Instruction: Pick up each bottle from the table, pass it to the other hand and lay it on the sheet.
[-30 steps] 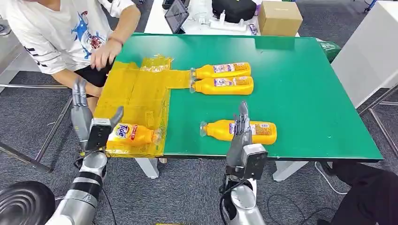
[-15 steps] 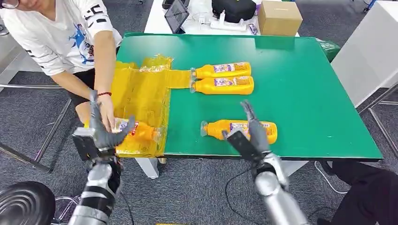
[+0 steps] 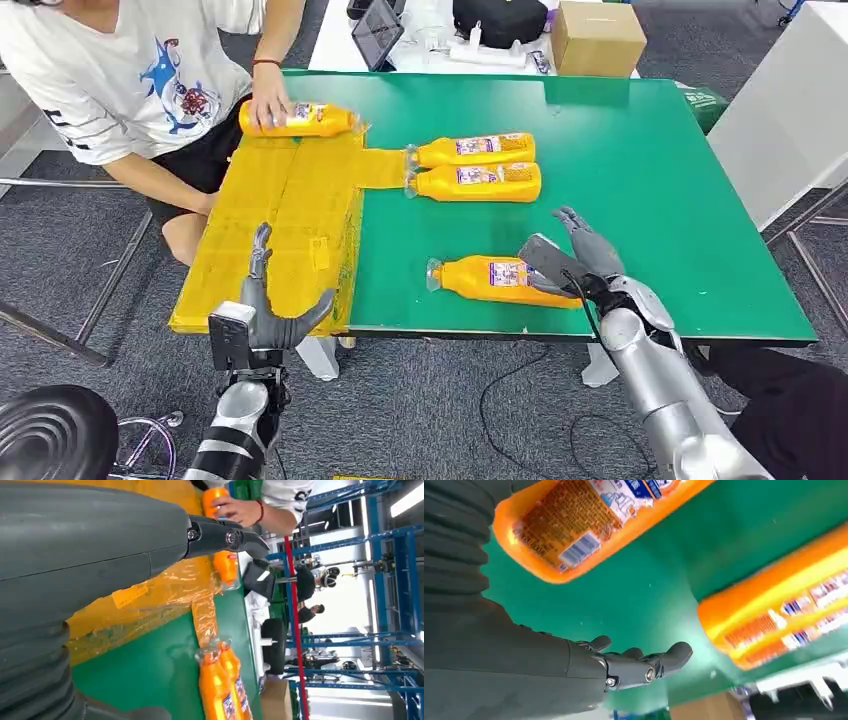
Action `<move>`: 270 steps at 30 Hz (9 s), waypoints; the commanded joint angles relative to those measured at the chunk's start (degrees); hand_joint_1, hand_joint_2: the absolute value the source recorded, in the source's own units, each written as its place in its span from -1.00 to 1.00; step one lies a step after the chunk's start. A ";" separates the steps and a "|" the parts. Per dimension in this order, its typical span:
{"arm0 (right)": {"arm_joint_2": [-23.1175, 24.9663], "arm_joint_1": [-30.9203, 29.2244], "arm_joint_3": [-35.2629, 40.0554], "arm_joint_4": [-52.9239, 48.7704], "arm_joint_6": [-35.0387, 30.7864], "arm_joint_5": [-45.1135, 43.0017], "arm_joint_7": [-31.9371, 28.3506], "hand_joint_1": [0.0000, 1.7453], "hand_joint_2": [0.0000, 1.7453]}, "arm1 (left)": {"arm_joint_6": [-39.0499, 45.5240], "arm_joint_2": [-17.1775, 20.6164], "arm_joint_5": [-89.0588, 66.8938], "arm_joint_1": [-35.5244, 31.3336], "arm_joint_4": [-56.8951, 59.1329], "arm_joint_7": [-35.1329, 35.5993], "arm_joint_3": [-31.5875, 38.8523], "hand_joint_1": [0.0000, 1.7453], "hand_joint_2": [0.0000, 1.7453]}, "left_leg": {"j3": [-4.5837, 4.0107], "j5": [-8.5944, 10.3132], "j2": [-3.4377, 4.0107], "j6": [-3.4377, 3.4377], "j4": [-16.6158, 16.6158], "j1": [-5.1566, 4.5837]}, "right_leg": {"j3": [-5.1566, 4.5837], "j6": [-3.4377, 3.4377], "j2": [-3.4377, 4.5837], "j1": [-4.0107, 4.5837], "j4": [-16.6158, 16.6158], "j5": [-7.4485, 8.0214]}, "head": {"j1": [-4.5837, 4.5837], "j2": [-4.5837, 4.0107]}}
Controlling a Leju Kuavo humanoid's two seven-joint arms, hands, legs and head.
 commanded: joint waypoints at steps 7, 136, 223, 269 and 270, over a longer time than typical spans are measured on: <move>2.20 -7.04 6.17 17.50 4.07 -4.14 -7.59 -1.00 1.00 | -1.02 -0.11 0.11 -4.70 9.46 -0.66 -2.22 -1.00 1.00 | 0.13 -0.06 0.06 -0.04 0.00 -0.02 | 0.14 -0.06 0.03 -0.03 -0.01 -0.04 | -0.02 0.00; 24.21 17.58 2.18 2.98 -25.80 -11.84 -29.74 1.00 1.00 | -30.74 2.61 23.45 1.83 -5.41 11.15 -20.72 -1.00 1.00 | 0.05 -0.09 0.09 0.01 -0.06 0.04 | 0.06 -0.08 0.03 0.03 -0.07 -0.08 | 0.00 0.00; 28.33 10.77 23.62 15.28 -29.58 -9.77 -26.90 1.00 1.00 | -37.24 0.61 33.04 -3.18 5.51 13.71 -20.14 1.00 1.00 | -0.03 -0.14 0.08 0.00 0.07 0.08 | -0.02 -0.09 -0.02 0.05 0.04 -0.14 | 0.02 0.00; 21.39 13.65 12.43 -22.97 -24.29 -20.92 -25.46 -1.00 -1.00 | 11.50 1.59 3.13 -21.14 10.06 -0.45 2.55 1.00 1.00 | -0.11 0.09 0.02 -0.02 0.00 0.06 | -0.12 -0.18 -0.10 0.03 0.01 0.07 | 0.00 0.00; 21.40 13.71 12.53 -23.20 -23.98 -21.62 -25.83 -1.00 -1.00 | 13.27 1.82 1.74 -21.85 11.79 -1.20 2.88 1.00 1.00 | -0.07 0.05 0.03 -0.03 0.03 0.08 | -0.07 -0.20 -0.12 0.06 0.02 0.04 | 0.02 0.00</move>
